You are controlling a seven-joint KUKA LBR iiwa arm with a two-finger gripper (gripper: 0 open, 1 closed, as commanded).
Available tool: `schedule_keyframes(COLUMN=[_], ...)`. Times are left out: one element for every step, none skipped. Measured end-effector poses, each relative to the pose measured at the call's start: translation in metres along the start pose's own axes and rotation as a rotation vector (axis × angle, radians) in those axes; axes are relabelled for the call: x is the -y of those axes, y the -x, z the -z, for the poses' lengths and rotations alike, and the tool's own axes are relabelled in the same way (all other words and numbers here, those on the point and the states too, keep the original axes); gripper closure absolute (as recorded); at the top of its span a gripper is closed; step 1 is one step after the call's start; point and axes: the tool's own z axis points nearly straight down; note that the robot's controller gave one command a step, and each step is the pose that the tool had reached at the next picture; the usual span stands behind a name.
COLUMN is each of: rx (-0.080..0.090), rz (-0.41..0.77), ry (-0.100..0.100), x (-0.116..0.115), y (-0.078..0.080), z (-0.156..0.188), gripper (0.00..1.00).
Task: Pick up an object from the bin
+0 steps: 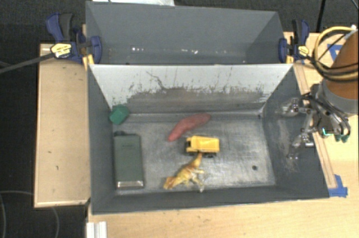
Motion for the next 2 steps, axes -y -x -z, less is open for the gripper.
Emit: schedule_keyframes(rx=[0.008, 0.011], rz=[0.006, -0.104], ry=[-0.002, -0.001], x=[-0.001, -0.031], y=[0.002, 0.004], z=[0.004, -0.057], gripper=[0.00, 0.00])
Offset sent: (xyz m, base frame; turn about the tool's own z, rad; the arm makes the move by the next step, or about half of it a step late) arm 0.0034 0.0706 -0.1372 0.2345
